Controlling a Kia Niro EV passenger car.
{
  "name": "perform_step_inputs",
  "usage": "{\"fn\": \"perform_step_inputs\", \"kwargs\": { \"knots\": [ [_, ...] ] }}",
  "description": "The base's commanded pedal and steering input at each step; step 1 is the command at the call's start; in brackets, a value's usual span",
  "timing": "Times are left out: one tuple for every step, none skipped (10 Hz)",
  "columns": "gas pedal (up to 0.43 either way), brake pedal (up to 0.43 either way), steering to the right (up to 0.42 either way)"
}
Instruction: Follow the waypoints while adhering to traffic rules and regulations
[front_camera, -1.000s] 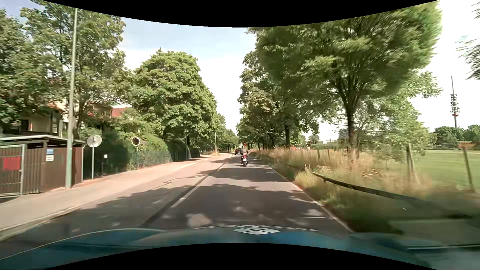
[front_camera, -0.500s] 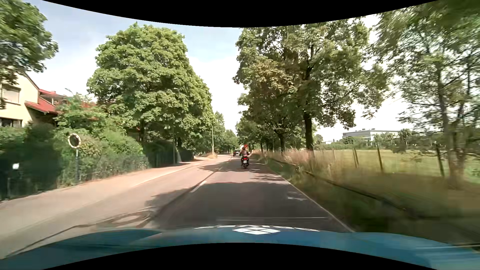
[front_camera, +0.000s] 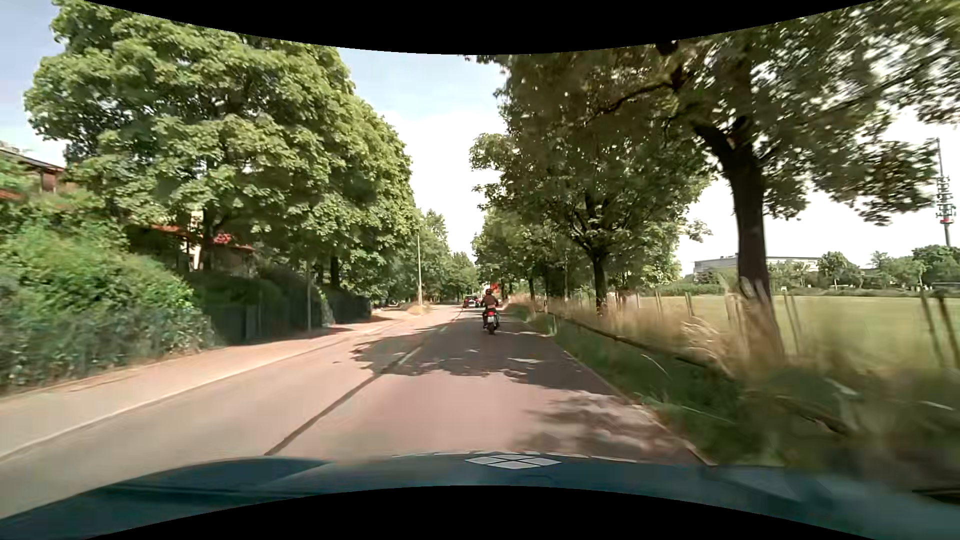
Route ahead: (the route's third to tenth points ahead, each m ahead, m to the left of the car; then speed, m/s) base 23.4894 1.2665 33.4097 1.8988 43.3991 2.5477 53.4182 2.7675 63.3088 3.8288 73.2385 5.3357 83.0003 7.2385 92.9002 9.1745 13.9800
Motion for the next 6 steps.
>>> {"fn": "perform_step_inputs", "kwargs": {
  "knots": [
    [0.000,0.000,-0.009],
    [0.000,0.000,-0.009],
    [0.000,0.000,-0.009],
    [0.000,0.000,-0.009],
    [0.000,0.000,-0.009],
    [0.000,0.000,-0.009]
  ]
}}
